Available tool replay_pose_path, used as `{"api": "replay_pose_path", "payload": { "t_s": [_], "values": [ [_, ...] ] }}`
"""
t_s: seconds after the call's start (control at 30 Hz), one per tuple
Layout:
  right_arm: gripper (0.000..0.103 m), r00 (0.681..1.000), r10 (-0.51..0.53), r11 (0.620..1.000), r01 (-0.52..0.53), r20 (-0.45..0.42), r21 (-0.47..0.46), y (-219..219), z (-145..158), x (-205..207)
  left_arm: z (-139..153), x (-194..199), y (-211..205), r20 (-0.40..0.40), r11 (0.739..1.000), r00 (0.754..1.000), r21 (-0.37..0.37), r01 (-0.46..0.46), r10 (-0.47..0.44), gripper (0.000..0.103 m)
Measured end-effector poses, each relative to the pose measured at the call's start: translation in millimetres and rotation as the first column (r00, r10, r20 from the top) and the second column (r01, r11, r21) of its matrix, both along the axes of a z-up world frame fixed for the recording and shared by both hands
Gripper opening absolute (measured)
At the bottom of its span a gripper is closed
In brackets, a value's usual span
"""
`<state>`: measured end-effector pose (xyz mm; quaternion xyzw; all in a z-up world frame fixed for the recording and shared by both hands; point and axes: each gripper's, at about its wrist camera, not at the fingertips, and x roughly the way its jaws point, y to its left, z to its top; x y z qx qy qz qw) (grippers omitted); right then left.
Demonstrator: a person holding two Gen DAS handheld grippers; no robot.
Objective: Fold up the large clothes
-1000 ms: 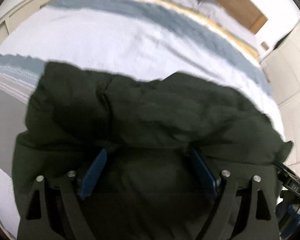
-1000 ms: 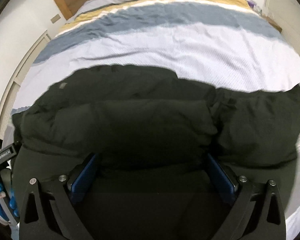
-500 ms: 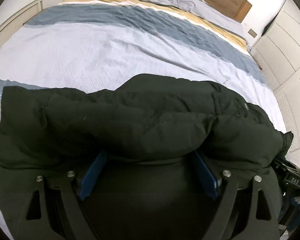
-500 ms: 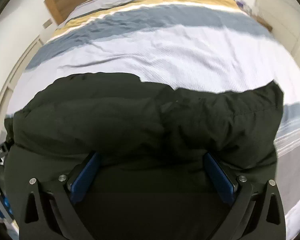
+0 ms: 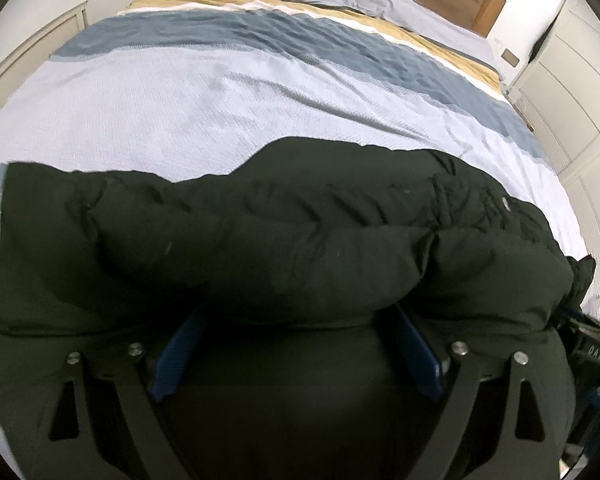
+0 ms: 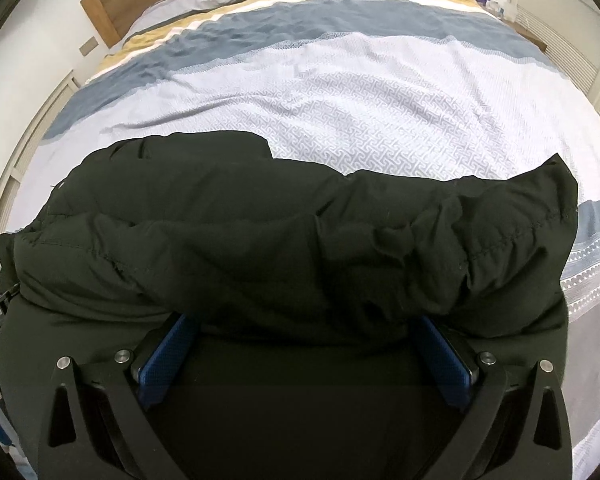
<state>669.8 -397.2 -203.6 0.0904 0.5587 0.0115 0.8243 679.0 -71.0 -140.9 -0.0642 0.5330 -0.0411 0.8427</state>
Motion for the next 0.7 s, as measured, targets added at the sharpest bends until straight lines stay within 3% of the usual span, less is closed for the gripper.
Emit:
{"api": "replay_pose_path", "payload": {
  "t_s": [0.23,0.47,0.7],
  "values": [
    [0.102,0.998,0.028,0.999,-0.026,0.061,-0.044,-4,33,-24,23,-30,17,0.055,0.998,0.998,0.060,-0.019,0.016,0.092],
    [0.102,0.997,-0.077,0.997,0.077,0.021,0.004,-27,11,-37,18,-42,24,0.055,0.998,0.998,0.062,-0.020,0.016,0.092],
    [0.102,0.994,-0.105,0.994,0.105,0.005,0.001,-36,3,-43,19,-51,29,0.057,0.998,0.998,0.055,-0.024,0.021,0.092]
  ]
}}
